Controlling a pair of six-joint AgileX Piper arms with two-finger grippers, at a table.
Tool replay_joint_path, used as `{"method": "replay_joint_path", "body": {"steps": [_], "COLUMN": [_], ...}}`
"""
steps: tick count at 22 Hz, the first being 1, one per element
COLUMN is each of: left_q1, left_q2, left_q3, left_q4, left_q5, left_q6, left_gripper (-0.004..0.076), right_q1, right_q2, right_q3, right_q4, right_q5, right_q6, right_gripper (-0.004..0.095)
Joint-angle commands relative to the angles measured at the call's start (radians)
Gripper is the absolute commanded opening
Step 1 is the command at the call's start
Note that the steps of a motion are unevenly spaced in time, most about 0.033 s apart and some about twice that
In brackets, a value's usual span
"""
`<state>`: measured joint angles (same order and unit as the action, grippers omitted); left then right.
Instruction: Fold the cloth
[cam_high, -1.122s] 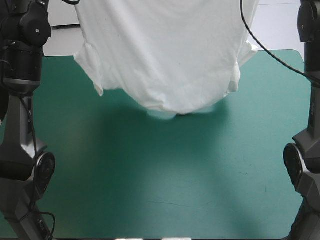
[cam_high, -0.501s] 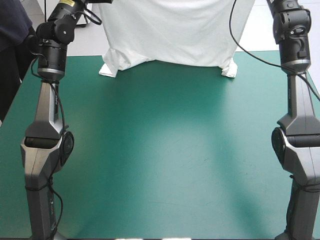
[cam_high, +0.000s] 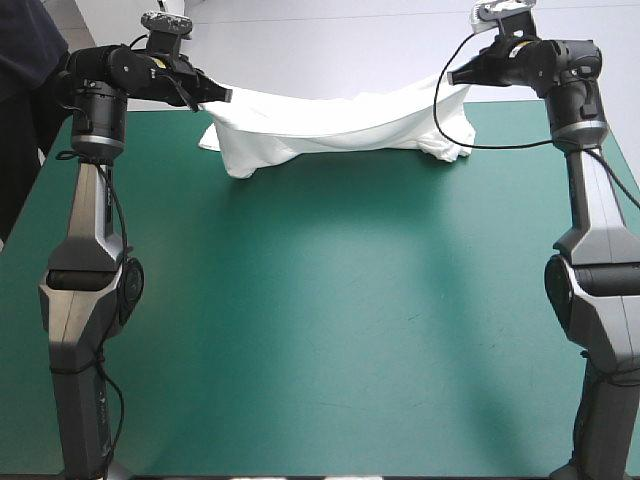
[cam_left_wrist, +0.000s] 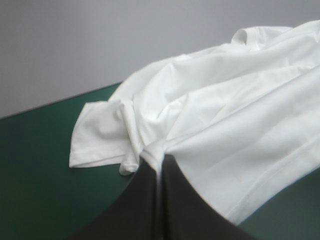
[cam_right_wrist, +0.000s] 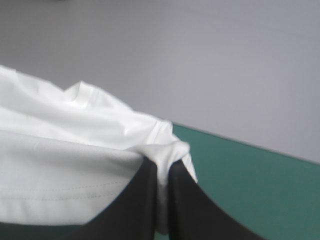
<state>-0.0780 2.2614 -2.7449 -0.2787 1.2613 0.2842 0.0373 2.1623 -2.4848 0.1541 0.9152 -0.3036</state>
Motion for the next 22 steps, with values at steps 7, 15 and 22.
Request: {"method": "replay_joint_path", "body": {"steps": [7, 15, 22], "left_q1": [0.001, 0.001, 0.001], "left_q2": [-0.22, -0.535, -0.708], "left_q3": [0.252, 0.914, 1.268], "left_q4": [-0.055, -0.077, -0.091], "left_q5": [0.029, 0.026, 0.026], "left_q6": [-0.065, -0.022, 0.041], "left_gripper": [-0.0022, -0.0022, -0.0022], "right_q1": [-0.007, -0.007, -0.007], "right_q2": [-0.281, -0.409, -0.55], "right_q3": [0.359, 0.693, 0.974], "right_q4": [0.035, 0.063, 0.051], "right_q5": [0.205, 0.308, 0.334], "right_q6": [-0.016, -0.016, -0.012], "right_gripper": [-0.0013, -0.0013, -0.0013]}}
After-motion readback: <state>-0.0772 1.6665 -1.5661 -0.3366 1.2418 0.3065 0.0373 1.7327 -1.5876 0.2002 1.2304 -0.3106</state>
